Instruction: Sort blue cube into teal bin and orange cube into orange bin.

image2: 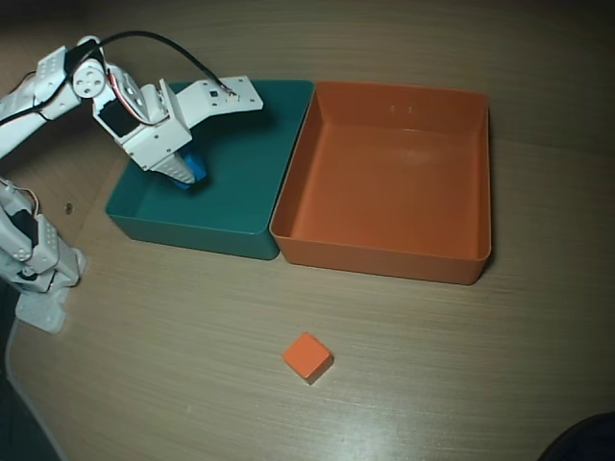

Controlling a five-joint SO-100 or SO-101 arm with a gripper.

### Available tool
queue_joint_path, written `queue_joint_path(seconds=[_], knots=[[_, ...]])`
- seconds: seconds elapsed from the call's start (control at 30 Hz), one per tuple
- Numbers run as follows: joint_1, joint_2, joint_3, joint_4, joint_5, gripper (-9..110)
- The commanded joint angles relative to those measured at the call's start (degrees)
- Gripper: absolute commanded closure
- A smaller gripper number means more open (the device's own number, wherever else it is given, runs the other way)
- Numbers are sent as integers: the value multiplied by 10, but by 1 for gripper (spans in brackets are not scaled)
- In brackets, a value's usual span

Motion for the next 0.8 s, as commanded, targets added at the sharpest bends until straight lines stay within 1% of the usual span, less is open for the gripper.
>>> queue_joint_path(seconds=[0.0, 0.07, 0.13, 0.33, 0.47, 0.57, 0.77], knots=[[-8, -4, -8, -5, 8, 103], [-8, -15, -8, -6, 8, 103], [-8, -23, -8, -16, 9, 100], [3, -29, 3, -104, 10, 80], [17, -30, 4, -135, 10, 71], [22, -30, 4, -148, 10, 69], [23, -19, 4, -142, 10, 69]])
